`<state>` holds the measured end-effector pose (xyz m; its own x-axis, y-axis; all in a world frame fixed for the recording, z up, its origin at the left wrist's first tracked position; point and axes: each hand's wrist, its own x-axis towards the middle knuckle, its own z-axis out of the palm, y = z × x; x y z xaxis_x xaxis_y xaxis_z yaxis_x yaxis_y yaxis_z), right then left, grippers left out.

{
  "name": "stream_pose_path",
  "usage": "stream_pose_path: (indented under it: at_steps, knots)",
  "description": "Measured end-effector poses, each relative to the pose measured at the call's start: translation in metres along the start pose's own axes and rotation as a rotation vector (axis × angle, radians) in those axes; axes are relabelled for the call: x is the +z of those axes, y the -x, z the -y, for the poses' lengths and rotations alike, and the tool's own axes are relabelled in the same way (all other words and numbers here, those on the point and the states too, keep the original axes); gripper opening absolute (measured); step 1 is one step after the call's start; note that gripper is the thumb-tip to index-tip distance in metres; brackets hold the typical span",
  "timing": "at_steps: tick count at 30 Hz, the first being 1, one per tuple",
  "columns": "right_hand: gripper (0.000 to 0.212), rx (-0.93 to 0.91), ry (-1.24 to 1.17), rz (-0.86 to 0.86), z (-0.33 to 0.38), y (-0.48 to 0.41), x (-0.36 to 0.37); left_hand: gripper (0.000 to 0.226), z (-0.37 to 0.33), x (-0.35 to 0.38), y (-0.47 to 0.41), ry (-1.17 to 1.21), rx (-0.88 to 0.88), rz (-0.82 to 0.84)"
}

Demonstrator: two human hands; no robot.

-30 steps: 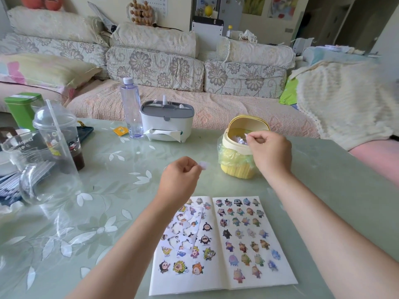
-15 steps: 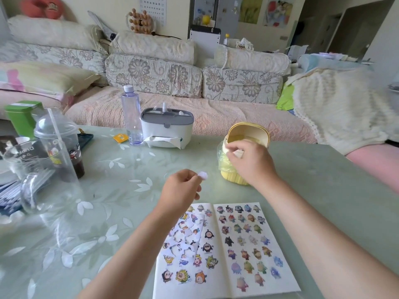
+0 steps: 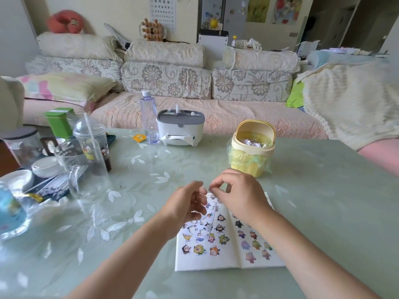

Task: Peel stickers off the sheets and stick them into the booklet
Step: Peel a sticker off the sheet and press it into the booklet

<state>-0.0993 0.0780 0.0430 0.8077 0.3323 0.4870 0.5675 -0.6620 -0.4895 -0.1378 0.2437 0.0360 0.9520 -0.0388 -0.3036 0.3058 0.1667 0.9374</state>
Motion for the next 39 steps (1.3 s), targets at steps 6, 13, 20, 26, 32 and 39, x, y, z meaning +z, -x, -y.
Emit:
stream_pose_path:
  at_steps: [6,13,20,26,32,39]
  knots:
    - [0.017,0.619,-0.738,0.232,0.026,0.006,-0.001,0.017,0.001,-0.019,0.032,-0.133,0.133,-0.059]
    - [0.028,0.718,-0.831,0.415,0.043,0.015,-0.001,0.015,0.003,-0.027,0.052,-0.248,0.242,-0.119]
    - [0.009,0.518,-0.562,0.288,0.057,0.023,-0.002,0.015,0.005,-0.031,0.059,-0.329,0.241,-0.187]
    - [0.01,0.406,-0.469,0.34,0.056,0.031,-0.001,0.014,0.017,-0.038,0.065,-0.443,0.264,-0.14]
    - [0.017,0.46,-0.393,0.387,0.049,0.04,0.01,0.014,0.033,-0.046,0.063,-0.554,0.198,-0.138]
    - [0.015,0.421,-0.301,0.656,0.041,0.059,0.027,0.028,0.066,-0.071,0.052,-1.191,0.588,-0.04]
